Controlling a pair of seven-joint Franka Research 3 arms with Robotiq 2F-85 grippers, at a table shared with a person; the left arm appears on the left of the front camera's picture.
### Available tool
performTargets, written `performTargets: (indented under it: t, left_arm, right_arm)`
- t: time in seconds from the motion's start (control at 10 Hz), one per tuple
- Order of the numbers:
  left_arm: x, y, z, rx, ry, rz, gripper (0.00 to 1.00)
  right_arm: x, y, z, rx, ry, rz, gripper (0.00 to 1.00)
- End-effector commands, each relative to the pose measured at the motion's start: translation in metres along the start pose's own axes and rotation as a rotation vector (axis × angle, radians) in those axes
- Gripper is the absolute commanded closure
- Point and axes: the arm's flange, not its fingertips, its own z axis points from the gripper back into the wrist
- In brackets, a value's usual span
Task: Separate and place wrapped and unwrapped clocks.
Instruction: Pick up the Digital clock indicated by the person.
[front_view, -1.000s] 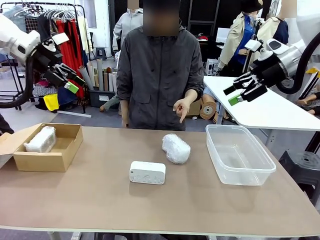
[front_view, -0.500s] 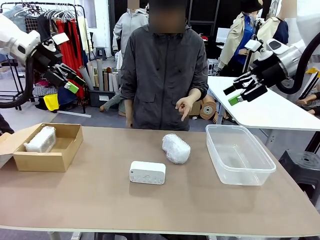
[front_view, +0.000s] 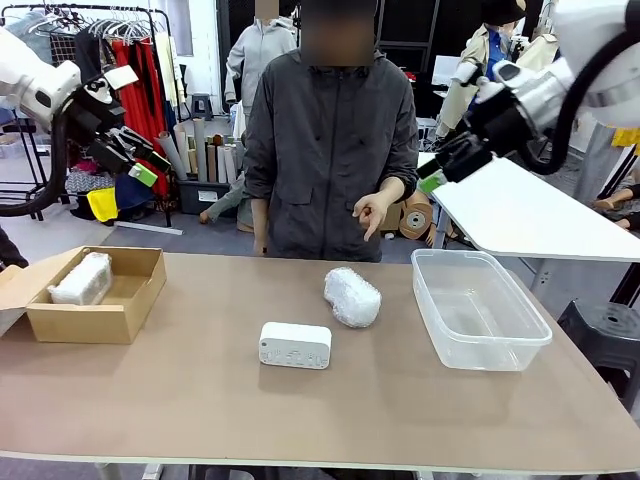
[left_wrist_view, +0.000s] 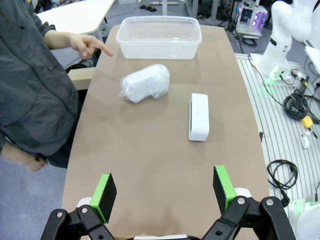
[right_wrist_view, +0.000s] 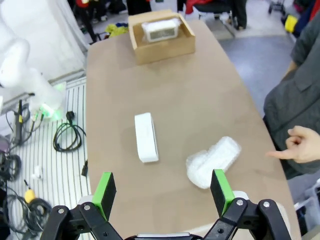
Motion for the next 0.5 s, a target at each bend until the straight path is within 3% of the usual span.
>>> performTargets:
  t: [0.0, 0.2, 0.4]
  left_arm:
    - [-0.001, -0.002, 0.001, -0.004, -0.001, -0.016, 0.0]
    - [-0.001, -0.002, 0.001, -0.004, -0.001, -0.016, 0.0]
    - [-0.001, -0.002, 0.001, -0.004, -0.001, -0.016, 0.0]
  right_arm:
    - [0.037, -0.005, -0.015, 0.012, 0.066, -0.096, 0.0]
    - [0.066, -0.004, -0.032, 0.033, 0.101, -0.236, 0.0]
    - [0.087, -0.011, -0.055, 0.048, 0.241, -0.371, 0.0]
